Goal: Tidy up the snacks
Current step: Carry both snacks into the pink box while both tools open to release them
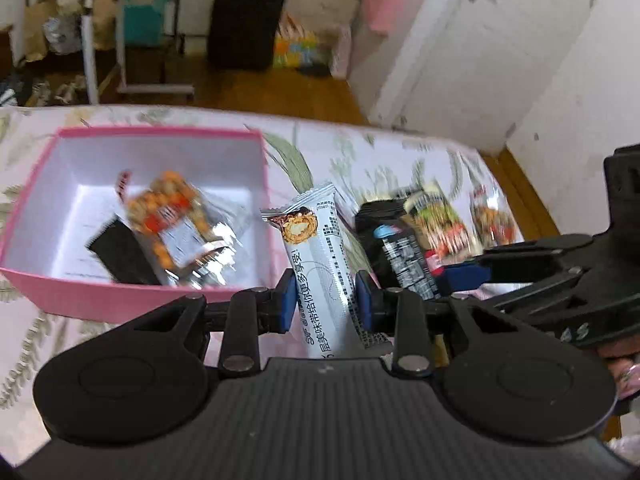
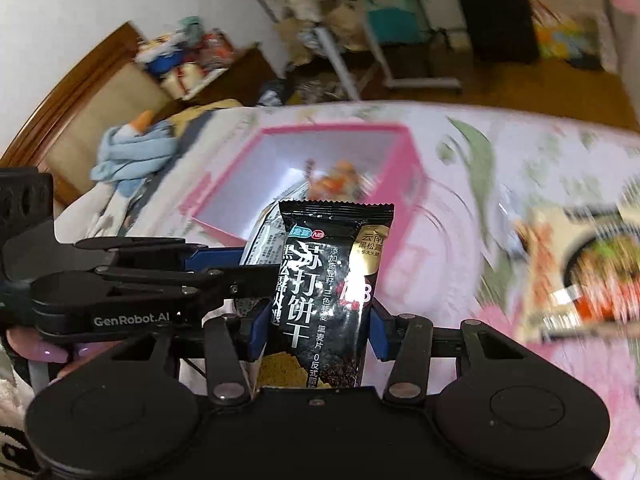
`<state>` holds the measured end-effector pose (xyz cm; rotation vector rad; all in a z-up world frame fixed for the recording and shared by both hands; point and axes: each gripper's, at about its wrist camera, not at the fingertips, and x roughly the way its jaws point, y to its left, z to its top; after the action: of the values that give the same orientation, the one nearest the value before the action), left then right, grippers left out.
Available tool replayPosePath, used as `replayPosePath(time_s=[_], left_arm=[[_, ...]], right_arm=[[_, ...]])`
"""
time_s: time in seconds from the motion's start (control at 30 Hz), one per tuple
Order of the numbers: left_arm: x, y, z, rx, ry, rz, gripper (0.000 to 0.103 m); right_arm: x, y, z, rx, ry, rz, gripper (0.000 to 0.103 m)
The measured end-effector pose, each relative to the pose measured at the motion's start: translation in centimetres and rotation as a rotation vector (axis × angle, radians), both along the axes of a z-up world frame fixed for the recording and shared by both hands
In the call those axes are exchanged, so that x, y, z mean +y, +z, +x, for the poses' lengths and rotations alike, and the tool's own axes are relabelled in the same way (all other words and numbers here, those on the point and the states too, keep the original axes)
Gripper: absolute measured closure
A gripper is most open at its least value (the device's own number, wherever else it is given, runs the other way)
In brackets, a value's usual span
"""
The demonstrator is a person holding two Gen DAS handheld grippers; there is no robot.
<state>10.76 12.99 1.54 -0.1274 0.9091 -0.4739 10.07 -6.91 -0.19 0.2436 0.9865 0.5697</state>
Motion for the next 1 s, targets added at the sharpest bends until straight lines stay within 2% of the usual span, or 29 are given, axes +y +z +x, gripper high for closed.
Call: replayPosePath(time_s=[0.2, 0.43, 0.53, 0.67, 0.8, 1.0], left_arm=[[4.5, 0.8, 2.2, -0.026, 0.142, 0.015, 0.073], [9.8, -1.7, 7.0, 0.002, 0.317, 0.073, 0.073], [11.3, -3.6, 9.1, 0.018, 0.367, 0.096, 0.073], [12.1, -6.1, 11.1, 0.033, 0.403, 0.166, 0.073], [12.4, -7.8, 11.8, 0.087, 0.414, 0.175, 0.073], [12.4, -8.0, 10.7, 0.097, 0.403, 0.175, 0.061]], right_arm=[[4.5, 1.0, 3.4, -0.099, 0.081, -0.026, 0.049], [9.5, -0.5, 9.5, -0.173, 0.126, -0.064, 0.049], [11.3, -2.2, 12.0, -0.147, 0.153, -0.072, 0.049], [12.8, -4.8, 13.6, -0.112, 0.166, -0.099, 0.049], [13.7, -6.9, 14.3, -0.04, 0.171, -0.086, 0.046], [12.3, -6.7, 14.0, -0.01, 0.131, -0.034, 0.034]])
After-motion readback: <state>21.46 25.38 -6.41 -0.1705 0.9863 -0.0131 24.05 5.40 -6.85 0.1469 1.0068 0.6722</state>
